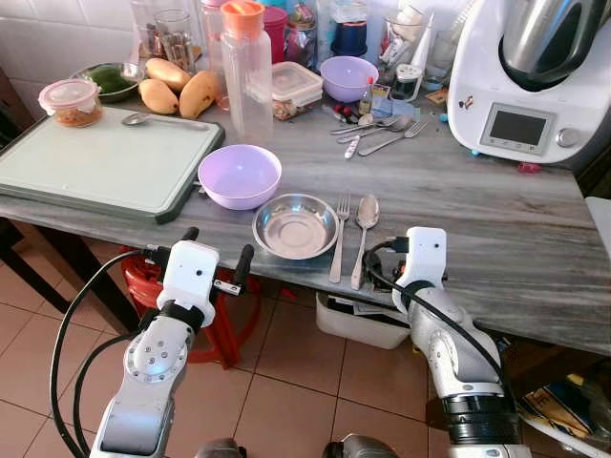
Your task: Setting the table
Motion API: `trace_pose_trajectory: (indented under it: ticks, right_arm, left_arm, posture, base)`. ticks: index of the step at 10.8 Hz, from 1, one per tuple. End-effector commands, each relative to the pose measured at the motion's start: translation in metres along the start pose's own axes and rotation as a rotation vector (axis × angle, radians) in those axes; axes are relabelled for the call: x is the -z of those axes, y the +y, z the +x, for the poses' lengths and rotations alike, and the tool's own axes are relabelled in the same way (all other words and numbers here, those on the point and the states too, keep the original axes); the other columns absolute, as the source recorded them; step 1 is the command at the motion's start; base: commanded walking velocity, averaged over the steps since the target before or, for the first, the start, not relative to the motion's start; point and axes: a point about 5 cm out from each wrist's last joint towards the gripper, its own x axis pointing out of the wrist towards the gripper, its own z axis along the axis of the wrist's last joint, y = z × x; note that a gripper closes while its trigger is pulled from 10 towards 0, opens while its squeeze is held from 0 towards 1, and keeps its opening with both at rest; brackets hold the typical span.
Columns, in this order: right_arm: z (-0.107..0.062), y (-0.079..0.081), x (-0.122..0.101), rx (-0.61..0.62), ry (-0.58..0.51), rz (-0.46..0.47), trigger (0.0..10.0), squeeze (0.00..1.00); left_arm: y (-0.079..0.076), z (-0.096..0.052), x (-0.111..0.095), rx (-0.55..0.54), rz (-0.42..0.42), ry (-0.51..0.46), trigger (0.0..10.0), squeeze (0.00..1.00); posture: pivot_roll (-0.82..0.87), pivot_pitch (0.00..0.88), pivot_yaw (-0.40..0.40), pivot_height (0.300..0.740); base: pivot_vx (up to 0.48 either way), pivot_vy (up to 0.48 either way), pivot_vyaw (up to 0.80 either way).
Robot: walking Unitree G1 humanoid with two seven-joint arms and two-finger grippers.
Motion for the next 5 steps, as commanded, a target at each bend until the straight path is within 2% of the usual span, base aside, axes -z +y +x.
trace_pose_trajectory:
  ticks: [1, 5]
  right_arm:
    - [0.0014, 0.0105, 0.0112, -0.055, 0.064, 0.005, 10.0, 0.25]
    - [-0.0036, 0.0028, 0.0062, -0.019, 0.028, -0.006, 10.0, 0.26]
  left_arm:
    - [-0.0023, 0.0021, -0.0003, 0.009, 0.001, 0.002, 10.0, 0.0]
    - [-0.002, 0.0022, -0.0011, 0.004, -0.001, -0.003, 10.0, 0.0]
  posture:
    - [0.1, 0.0, -0.022, 0.74]
    - [0.1, 0.0, -0.023, 0.74]
  base:
    - [0.0, 0.0, 0.0]
    - [0.0, 0.0, 0.0]
